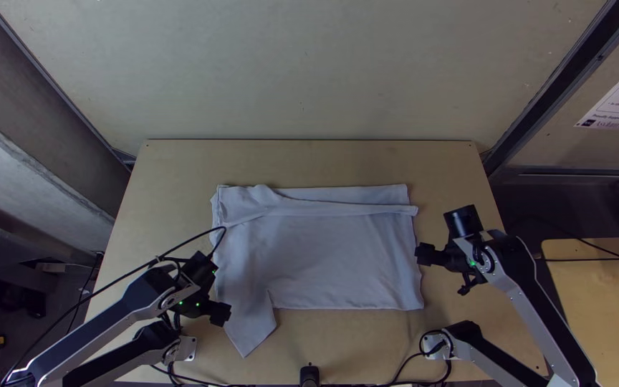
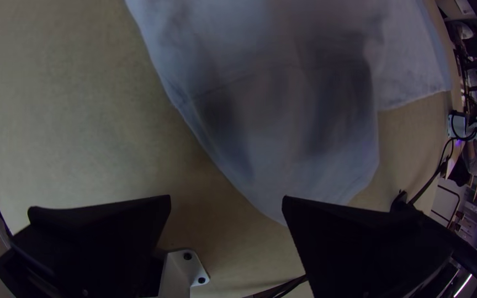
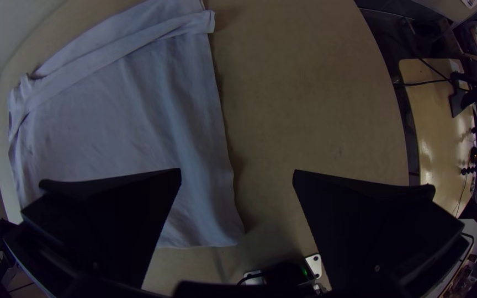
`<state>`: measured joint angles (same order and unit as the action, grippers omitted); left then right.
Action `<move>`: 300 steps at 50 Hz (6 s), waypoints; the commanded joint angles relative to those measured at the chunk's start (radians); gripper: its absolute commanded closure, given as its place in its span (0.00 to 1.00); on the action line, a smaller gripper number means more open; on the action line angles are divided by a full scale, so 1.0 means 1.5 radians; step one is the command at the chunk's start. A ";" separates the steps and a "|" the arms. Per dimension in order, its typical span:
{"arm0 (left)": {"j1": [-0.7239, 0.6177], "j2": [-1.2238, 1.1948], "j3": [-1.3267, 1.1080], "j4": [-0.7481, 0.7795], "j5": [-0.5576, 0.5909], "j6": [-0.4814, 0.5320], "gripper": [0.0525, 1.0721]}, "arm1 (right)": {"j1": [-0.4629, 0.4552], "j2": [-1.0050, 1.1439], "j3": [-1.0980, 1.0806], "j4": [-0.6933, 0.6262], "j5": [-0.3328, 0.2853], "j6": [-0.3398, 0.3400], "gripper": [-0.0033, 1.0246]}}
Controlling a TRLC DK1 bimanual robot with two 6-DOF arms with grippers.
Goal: Fold the t-shirt
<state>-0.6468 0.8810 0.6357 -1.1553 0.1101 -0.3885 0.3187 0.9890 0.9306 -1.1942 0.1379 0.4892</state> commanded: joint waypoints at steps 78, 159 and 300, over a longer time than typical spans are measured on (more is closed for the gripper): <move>-0.104 0.089 -0.033 0.116 -0.025 0.048 0.97 | 0.026 0.126 -0.226 0.032 -0.180 -0.103 0.39; 0.346 0.191 0.275 0.061 -0.015 0.399 0.97 | -0.053 0.240 0.138 0.012 -0.131 -0.173 0.97; 0.607 0.524 0.435 0.163 0.369 0.358 0.04 | -0.277 0.257 0.192 0.297 -0.064 -0.295 0.04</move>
<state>0.2295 1.6779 1.3315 -0.8928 0.5949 0.1562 -0.0734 1.4368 1.2419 -0.7498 0.0551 0.0437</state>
